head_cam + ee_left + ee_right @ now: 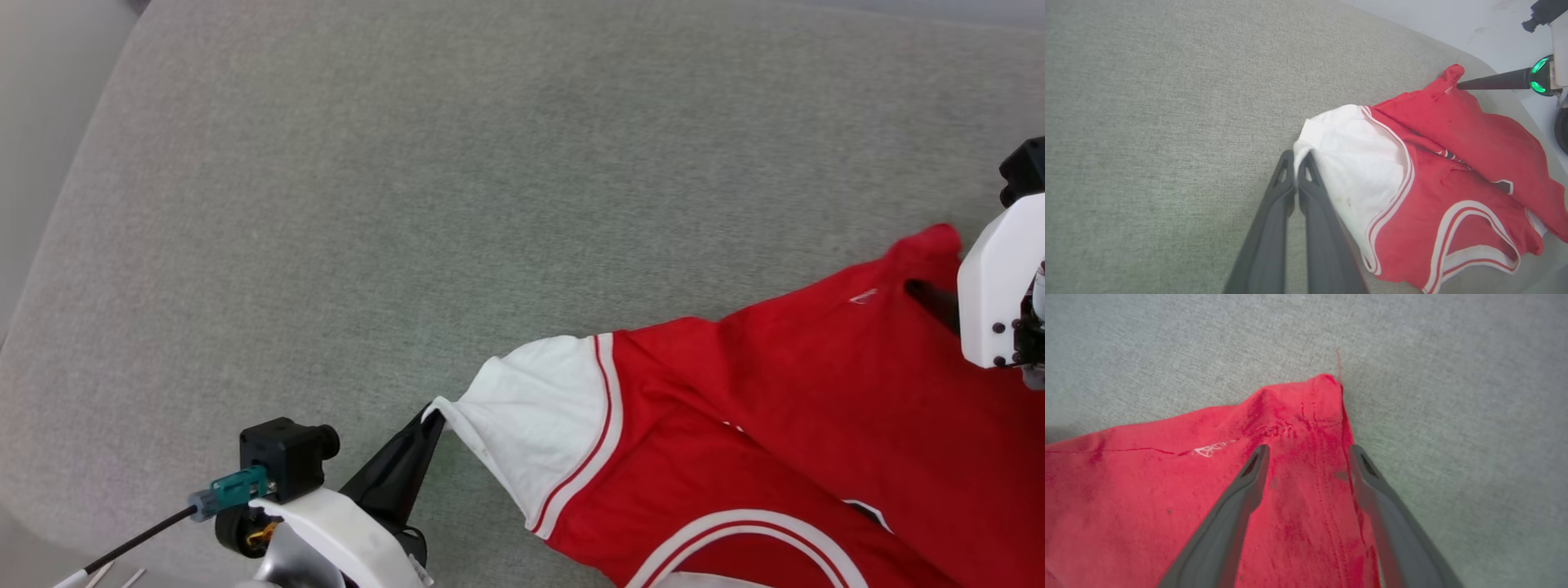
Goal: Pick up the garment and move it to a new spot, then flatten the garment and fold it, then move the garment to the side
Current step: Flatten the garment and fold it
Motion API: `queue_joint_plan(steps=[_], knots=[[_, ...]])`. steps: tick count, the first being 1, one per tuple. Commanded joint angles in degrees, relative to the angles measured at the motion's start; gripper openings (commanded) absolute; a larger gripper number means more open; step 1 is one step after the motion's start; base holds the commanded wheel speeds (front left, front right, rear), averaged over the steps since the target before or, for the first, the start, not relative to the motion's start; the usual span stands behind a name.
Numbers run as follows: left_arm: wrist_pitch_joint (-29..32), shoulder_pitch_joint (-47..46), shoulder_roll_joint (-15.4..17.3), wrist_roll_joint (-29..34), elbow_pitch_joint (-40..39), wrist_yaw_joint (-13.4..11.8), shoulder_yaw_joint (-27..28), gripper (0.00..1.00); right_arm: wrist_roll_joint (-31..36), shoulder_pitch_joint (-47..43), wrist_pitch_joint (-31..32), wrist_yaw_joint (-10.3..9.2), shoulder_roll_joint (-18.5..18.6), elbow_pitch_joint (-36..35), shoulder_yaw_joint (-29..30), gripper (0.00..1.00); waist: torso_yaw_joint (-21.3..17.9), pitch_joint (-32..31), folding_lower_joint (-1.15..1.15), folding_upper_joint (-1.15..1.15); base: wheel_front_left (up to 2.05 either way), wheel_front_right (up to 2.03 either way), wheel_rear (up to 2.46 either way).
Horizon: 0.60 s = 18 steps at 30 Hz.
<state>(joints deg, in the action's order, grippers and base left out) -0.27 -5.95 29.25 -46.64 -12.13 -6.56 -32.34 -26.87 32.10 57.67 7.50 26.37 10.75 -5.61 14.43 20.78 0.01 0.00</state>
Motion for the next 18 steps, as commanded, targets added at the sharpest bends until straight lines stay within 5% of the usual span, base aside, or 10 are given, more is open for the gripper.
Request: queue_joint_plan(steps=[1,12,14,15,18], knots=[[-0.4,-0.7,-0.6,-0.3,0.2,0.3,0.0,0.00,0.3,1.2,0.0,-0.02,0.6,1.1,-0.5,1.00,2.3,2.0,-0.01,0.00,0.00,0.00,0.00],[-1.0,-2.7,-3.1,-0.8,2.3,2.2,-1.6,0.00,1.4,-0.1,-0.9,-0.02,2.1,11.2,-5.6,1.00,6.1,4.1,-0.01,0.00,0.00,0.00,0.00],[-1.1,-2.7,-3.3,-0.9,2.7,2.4,-1.8,0.00,1.3,-0.7,-1.4,-0.02,1.9,12.4,-6.0,0.22,6.2,3.9,-0.01,0.00,0.00,0.00,0.00],[-1.2,-2.6,-3.3,-0.9,2.9,2.4,-1.8,0.00,1.3,-0.7,-1.8,-0.02,1.6,13.0,-5.6,0.00,6.2,3.6,-0.01,0.00,0.00,0.00,0.00],[-1.3,-2.5,-2.7,-0.8,3.4,2.2,-1.5,0.00,1.1,-0.3,-3.3,-0.02,1.5,13.7,-5.4,0.00,5.7,2.6,-0.01,0.00,0.00,0.00,0.00]])
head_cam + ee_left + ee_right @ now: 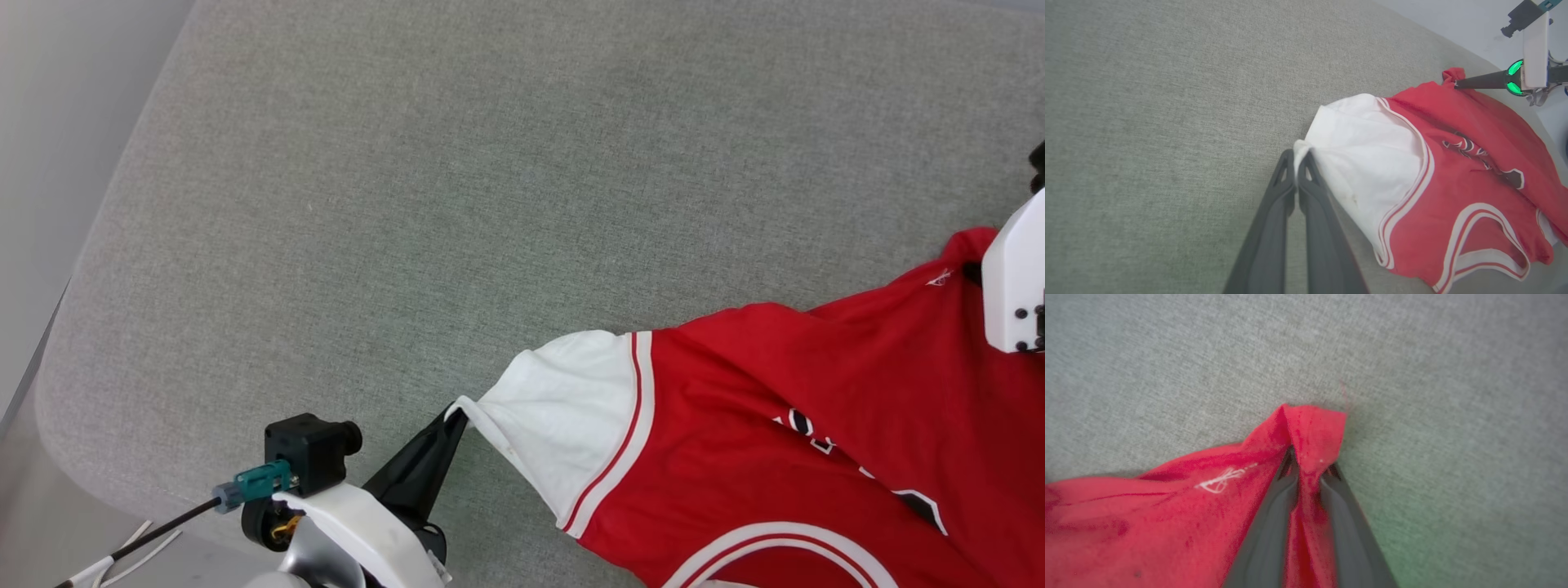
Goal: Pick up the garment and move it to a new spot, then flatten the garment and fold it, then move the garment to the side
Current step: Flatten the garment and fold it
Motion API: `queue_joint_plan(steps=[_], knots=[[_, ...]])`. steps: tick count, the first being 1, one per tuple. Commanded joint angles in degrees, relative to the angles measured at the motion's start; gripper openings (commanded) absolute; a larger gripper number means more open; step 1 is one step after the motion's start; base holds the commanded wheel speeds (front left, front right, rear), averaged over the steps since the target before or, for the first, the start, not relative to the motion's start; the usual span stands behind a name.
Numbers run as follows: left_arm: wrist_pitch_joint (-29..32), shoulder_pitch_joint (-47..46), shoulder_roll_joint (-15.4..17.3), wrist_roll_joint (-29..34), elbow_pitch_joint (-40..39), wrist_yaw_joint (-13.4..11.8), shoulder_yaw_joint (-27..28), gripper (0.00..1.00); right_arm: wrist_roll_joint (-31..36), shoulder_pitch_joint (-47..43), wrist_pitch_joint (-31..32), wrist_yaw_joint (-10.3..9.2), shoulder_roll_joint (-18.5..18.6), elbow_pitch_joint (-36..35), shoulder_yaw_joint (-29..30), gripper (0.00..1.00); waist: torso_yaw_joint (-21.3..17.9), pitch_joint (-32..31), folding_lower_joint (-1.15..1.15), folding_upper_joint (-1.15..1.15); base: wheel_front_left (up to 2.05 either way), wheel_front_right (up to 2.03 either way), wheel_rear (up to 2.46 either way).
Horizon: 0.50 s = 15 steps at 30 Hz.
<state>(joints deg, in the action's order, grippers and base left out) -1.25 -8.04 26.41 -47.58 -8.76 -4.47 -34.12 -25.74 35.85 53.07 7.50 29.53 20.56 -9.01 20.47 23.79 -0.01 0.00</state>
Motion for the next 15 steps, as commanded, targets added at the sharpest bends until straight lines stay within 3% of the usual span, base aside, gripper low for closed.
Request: queue_joint_plan(steps=[1,15], knots=[[-0.3,-0.4,0.4,0.3,0.1,0.0,0.4,0.00,0.0,-3.7,0.5,-0.02,-1.4,4.0,-2.0,0.00,-0.6,-0.9,0.01,0.00,0.00,0.00,0.00],[-0.8,-2.1,4.4,2.3,-2.4,-2.1,3.5,0.00,-6.2,1.6,-11.4,-0.02,1.0,0.2,-5.5,0.00,-9.0,-12.6,0.01,0.00,0.00,0.00,0.00]])
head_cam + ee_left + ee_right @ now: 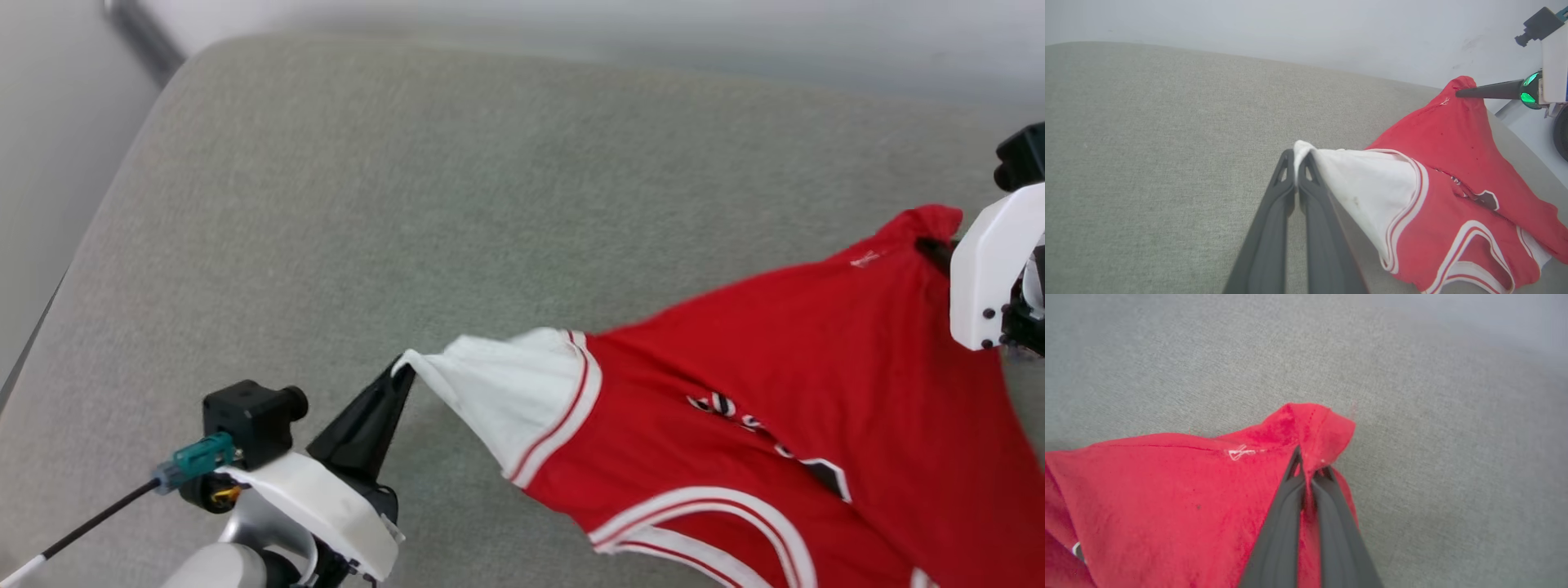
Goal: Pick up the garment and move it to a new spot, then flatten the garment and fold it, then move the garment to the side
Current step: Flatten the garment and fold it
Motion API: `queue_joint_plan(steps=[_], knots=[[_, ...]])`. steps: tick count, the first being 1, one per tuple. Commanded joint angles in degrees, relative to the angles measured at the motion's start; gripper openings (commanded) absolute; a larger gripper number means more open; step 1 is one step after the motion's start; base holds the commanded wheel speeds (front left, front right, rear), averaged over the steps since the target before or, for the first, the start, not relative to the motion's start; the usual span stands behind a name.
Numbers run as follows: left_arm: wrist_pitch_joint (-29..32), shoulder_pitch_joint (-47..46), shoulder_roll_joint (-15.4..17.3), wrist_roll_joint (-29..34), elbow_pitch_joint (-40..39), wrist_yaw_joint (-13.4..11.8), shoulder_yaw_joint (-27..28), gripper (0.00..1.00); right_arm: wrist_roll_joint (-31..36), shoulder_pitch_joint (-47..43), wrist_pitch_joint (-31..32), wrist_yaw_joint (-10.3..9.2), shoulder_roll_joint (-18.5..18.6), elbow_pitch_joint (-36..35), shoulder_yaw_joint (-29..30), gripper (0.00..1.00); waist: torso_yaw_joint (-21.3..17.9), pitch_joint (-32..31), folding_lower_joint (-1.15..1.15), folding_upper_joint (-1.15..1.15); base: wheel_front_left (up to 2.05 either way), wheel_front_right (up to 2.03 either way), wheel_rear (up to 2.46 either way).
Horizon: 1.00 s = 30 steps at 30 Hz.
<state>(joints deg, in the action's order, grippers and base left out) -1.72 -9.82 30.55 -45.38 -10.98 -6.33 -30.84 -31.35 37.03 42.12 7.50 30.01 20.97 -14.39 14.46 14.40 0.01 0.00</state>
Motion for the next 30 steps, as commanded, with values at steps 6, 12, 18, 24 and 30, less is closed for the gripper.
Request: queue_joint_plan(steps=[6,12,18,24,30], knots=[[-1.3,-1.1,2.2,1.2,-2.8,-1.4,2.4,0.00,-4.9,-1.7,-4.9,-0.02,2.9,-5.9,-0.2,0.00,-7.3,-7.7,-0.01,0.00,0.00,0.00,0.00],[-3.2,-2.5,3.8,2.1,-5.9,-2.9,5.9,0.00,-5.7,-5.0,-10.9,-0.02,3.7,-14.5,2.6,0.00,-11.0,-10.7,-0.01,0.00,0.00,0.00,0.00],[-5.5,-4.4,4.9,2.4,-9.7,-5.0,10.7,0.00,-3.5,-9.3,-15.4,-0.02,2.2,-22.8,6.9,0.00,-14.1,-12.6,-0.01,0.00,0.00,0.00,0.00],[-6.3,-7.3,6.8,2.1,-13.2,-6.3,15.4,0.00,-0.8,-11.8,-17.3,-0.02,0.3,-29.9,10.7,0.00,-17.1,-12.8,-0.01,0.00,0.00,0.00,0.00],[-4.9,-13.5,9.5,2.9,-14.5,-5.6,17.9,0.00,1.7,-10.9,-17.6,-0.02,-1.2,-35.5,13.4,0.00,-19.2,-11.5,-0.01,0.00,0.00,0.00,0.00]])
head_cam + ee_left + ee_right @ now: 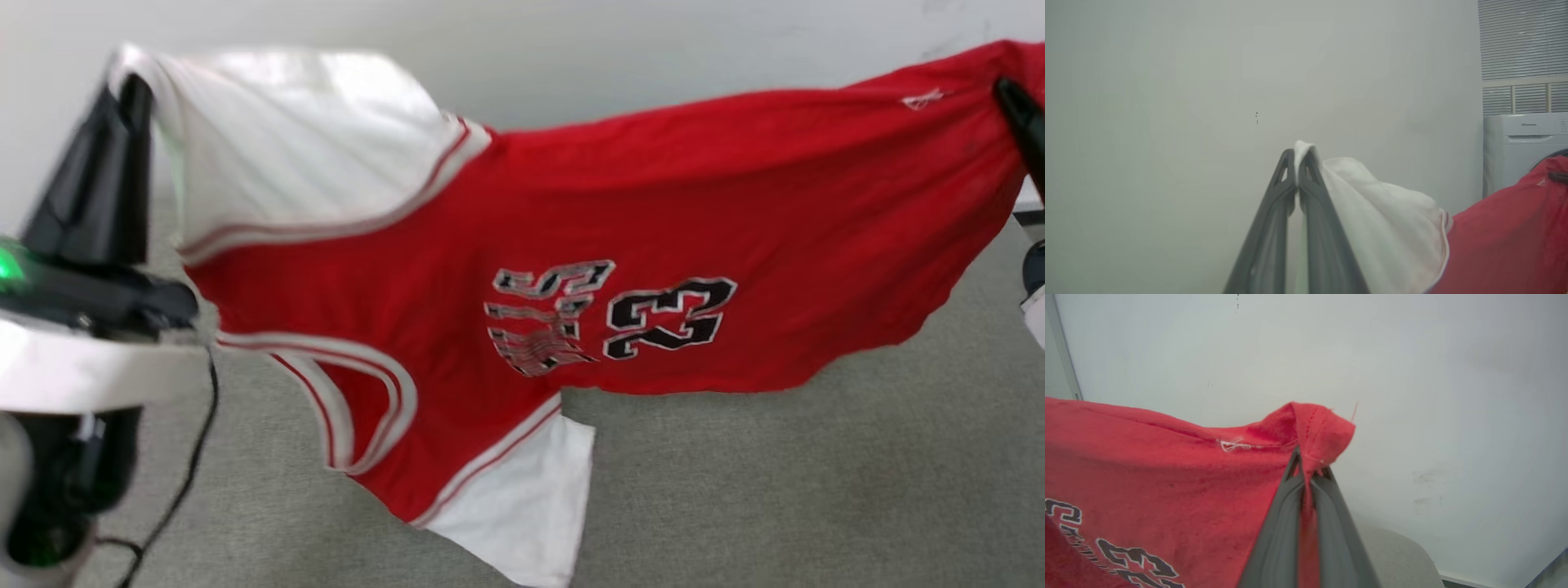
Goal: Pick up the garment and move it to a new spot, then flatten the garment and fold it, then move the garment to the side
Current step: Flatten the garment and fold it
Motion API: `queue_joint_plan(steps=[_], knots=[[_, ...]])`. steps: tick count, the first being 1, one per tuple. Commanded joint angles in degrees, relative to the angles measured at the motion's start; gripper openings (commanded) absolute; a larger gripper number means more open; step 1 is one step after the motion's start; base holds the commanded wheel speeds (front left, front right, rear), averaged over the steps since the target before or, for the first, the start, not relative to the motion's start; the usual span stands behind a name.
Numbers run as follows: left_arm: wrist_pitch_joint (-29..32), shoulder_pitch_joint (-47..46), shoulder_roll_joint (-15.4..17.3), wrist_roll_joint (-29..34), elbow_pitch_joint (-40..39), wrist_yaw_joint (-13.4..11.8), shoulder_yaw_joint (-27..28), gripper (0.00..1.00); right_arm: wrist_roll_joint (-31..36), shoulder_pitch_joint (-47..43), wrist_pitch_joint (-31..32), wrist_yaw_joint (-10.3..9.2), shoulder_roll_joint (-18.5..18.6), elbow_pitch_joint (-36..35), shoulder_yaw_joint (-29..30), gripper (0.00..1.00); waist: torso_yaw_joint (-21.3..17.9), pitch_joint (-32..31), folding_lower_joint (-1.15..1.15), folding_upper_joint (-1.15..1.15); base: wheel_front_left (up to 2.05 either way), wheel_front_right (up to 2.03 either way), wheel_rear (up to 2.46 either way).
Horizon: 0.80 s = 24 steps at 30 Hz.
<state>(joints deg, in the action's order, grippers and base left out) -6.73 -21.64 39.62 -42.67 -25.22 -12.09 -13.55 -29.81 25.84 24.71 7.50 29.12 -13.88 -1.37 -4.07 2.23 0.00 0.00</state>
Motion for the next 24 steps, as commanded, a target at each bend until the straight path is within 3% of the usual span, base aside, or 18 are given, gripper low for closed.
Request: queue_joint_plan(steps=[1,9,12,18,24], knots=[[0.4,-3.0,0.7,0.1,-0.3,0.3,1.0,0.00,0.4,0.8,-0.1,-0.02,-0.5,-1.2,0.8,0.00,-1.1,1.0,0.00,0.00,0.00,0.00,0.00],[3.9,-15.1,2.7,-1.1,2.3,2.5,2.8,0.00,1.9,7.2,-0.7,-0.02,0.2,-2.9,2.6,0.00,-2.5,6.1,0.00,0.00,0.00,0.00,0.00],[5.3,-21.5,3.6,-1.9,5.5,3.9,3.3,0.00,4.6,11.4,-2.7,-0.04,2.4,-1.7,1.5,0.00,-2.9,9.0,0.00,0.00,0.00,0.00,0.00],[7.8,-36.5,5.1,-1.2,14.2,7.9,2.5,0.00,8.9,22.0,-7.2,-0.05,3.9,3.9,-1.0,0.00,-3.3,17.0,0.00,0.00,0.00,0.00,0.00],[10.3,-54.1,3.3,1.0,25.6,12.2,-1.2,0.00,10.9,34.9,-9.7,-0.05,3.1,11.8,-2.5,0.00,-3.3,25.6,0.00,0.00,0.00,0.00,0.00]])
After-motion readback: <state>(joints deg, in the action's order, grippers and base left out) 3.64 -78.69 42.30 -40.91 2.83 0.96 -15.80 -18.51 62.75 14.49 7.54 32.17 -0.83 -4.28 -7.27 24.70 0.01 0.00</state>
